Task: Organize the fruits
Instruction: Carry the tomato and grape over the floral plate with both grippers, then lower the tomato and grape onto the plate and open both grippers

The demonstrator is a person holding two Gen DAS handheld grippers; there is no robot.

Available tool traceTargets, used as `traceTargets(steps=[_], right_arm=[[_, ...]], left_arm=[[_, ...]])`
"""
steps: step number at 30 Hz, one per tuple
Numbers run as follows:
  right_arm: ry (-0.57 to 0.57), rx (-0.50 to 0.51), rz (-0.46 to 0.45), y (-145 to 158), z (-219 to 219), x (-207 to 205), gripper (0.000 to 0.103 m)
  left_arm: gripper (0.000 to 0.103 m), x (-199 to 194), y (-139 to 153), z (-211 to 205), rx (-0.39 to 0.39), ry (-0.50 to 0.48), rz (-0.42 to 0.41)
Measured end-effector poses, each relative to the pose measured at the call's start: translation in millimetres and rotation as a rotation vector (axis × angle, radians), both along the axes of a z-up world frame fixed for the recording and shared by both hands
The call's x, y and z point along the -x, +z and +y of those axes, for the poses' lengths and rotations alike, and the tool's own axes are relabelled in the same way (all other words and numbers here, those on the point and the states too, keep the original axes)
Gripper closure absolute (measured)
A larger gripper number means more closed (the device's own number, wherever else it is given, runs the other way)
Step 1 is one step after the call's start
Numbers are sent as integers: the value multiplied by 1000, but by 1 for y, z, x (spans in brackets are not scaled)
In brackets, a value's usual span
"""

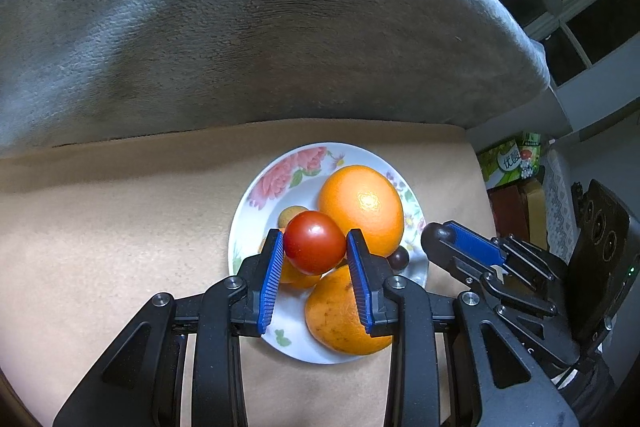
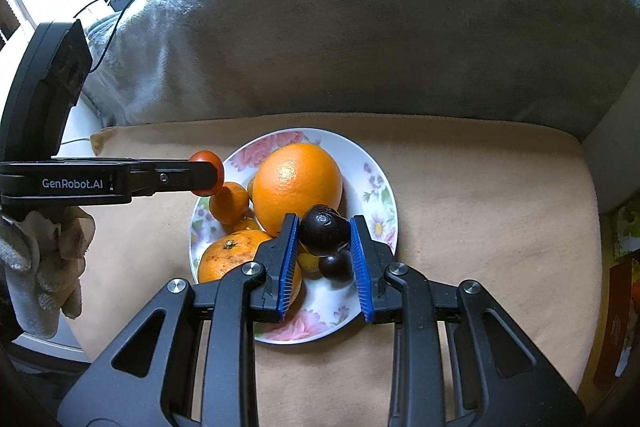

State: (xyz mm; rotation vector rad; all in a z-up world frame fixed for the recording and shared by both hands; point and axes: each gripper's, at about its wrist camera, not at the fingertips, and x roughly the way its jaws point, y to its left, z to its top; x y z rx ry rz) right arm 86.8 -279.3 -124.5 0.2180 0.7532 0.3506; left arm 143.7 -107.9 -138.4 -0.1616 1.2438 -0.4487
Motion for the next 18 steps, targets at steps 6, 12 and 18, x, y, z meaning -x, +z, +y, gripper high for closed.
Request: traceTargets(steps=[6,12,18], right_arm=[[3,0,-24,3,6,1,45],[2,6,-23,4,7,1,45],[0,12,-23,3,9,5,34]], left_arm=[[61,0,2,-2,-5,-1,-13],[48,-1,8,-1,-17,2,-35],[37,1,14,-4,-51,-6,-74]])
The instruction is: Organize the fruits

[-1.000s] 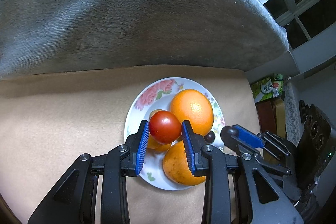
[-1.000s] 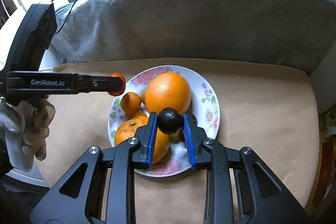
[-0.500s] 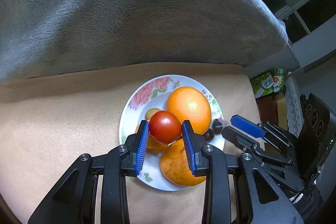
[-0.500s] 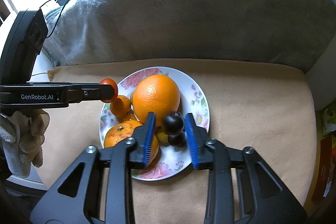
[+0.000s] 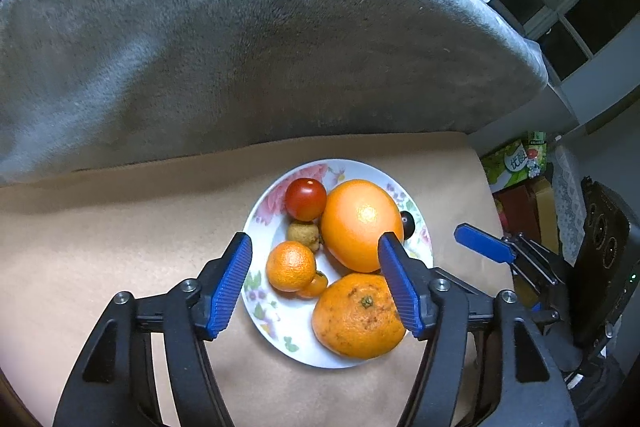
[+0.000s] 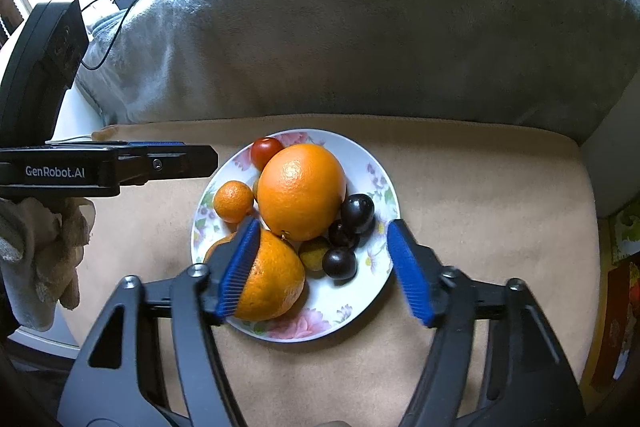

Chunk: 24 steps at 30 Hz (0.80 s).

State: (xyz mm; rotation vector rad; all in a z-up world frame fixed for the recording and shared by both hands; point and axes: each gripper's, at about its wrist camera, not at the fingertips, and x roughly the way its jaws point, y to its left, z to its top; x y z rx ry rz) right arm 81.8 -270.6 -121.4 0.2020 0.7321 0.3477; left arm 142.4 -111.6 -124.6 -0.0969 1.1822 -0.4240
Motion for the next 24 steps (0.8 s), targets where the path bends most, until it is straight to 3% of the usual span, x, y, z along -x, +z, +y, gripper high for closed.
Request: traceTargets(steps=[24], right_arm=[[-52,-6,-20,14,-10,33,34]], left_arm=[[36,45,38,-4,-120,10,-182]])
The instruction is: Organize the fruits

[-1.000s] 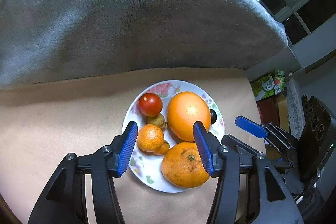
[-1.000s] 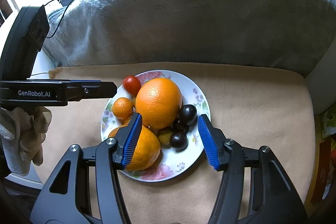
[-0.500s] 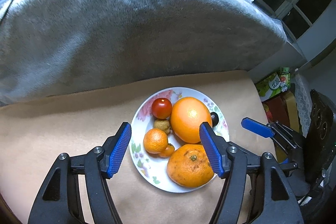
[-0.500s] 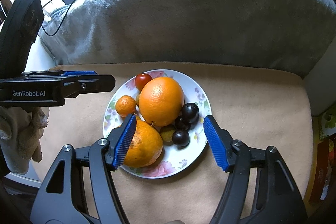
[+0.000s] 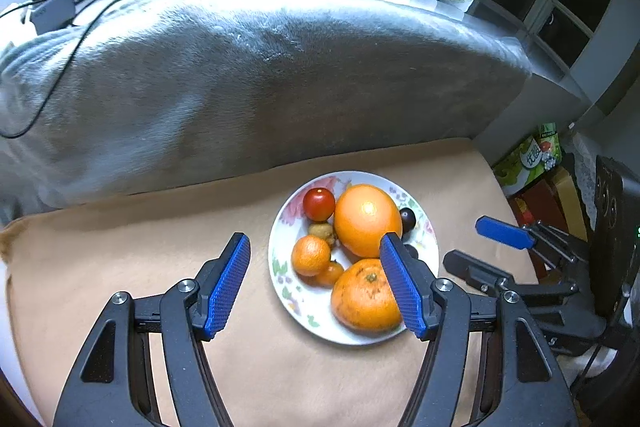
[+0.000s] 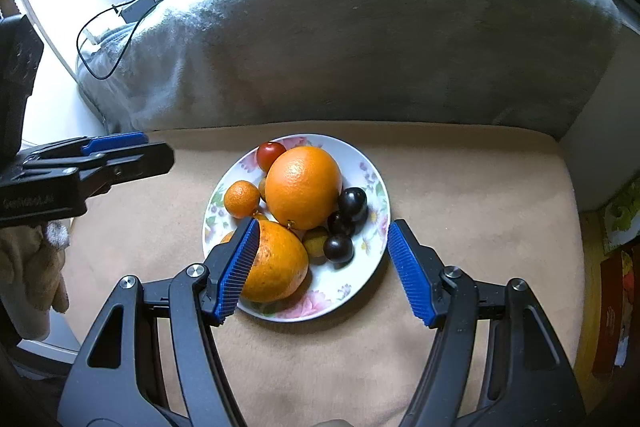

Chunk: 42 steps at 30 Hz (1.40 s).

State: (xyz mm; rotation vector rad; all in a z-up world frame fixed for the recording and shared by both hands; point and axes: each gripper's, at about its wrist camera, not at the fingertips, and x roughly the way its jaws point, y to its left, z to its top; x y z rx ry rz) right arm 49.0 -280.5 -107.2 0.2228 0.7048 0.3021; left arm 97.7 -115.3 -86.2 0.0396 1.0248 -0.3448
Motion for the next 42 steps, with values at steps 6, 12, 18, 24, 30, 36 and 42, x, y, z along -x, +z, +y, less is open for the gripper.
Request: traceTargets(steps=[6,12,18,24,30,36,42], right_arm=[[-13,1,1,3,1,14,34],[-25,-3,-8,7,4,31,34],[-30,8,-10,10,9,44,34],[-35,10,-21,13,10,54,32],[-38,2,-41,17,10,60,20],[-42,3,-52,20,10,65,20],[-37,2,-50,20,9,65,20]], left_arm=[[36,21,5,6,-17,21,-13],[36,45,14,11,-32,38,-35],[36,62,20,16,-66,71,-49],[36,74,21,23,-66,97,-30],[35,85,21,26,-70,112,-19],[32,93,23,26,-74,107,-18],[27,98,25,25,-74,105,-26]])
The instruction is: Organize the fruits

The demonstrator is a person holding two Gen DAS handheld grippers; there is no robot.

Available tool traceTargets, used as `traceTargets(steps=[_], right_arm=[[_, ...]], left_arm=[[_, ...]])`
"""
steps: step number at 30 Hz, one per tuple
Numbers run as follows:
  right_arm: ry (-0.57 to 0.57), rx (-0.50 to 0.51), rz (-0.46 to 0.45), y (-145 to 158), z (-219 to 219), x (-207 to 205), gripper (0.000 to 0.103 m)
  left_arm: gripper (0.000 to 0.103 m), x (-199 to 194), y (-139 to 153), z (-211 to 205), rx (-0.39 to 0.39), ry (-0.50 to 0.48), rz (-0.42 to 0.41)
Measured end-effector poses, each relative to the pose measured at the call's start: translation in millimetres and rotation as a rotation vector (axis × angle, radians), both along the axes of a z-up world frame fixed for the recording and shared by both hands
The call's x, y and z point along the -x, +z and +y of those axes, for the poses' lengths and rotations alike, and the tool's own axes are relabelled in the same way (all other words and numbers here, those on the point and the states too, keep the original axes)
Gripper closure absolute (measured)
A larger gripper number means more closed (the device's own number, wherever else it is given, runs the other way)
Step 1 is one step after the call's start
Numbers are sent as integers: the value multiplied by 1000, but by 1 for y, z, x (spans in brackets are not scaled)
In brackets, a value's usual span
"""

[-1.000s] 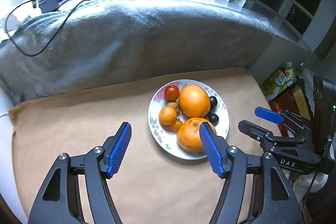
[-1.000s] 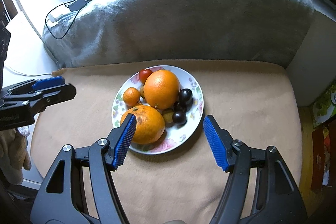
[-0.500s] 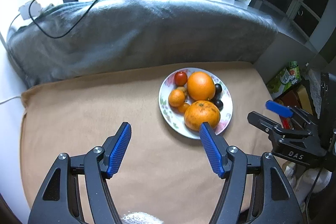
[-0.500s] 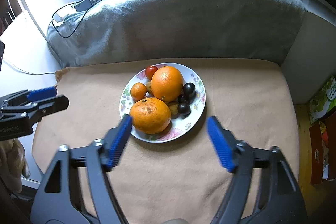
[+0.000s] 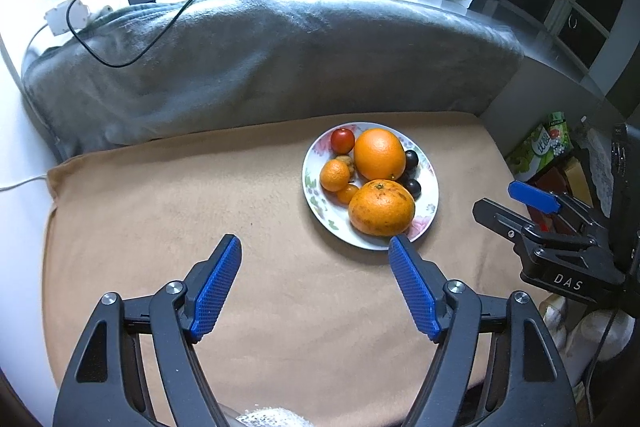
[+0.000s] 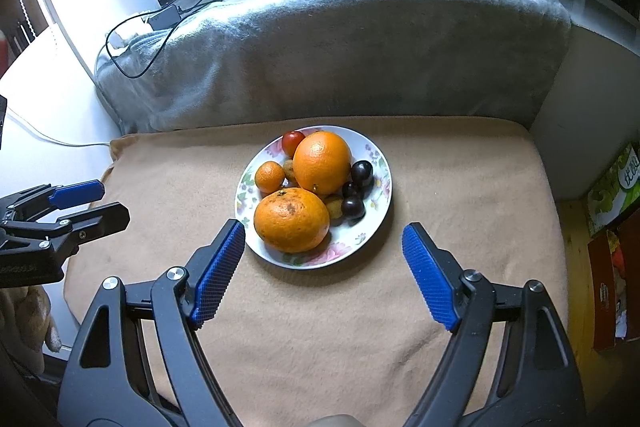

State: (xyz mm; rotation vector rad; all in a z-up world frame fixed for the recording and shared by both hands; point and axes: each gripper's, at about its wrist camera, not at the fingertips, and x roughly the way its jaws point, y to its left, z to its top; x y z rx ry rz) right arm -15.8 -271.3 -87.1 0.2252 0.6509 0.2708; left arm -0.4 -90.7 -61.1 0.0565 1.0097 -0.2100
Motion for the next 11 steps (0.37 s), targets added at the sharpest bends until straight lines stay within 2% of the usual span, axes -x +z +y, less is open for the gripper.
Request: traceTargets(steps=[11], right_arm=[[-13,0,16,-7,-2,7,20]], left_arm=[[27,5,1,5,5,14,-8]])
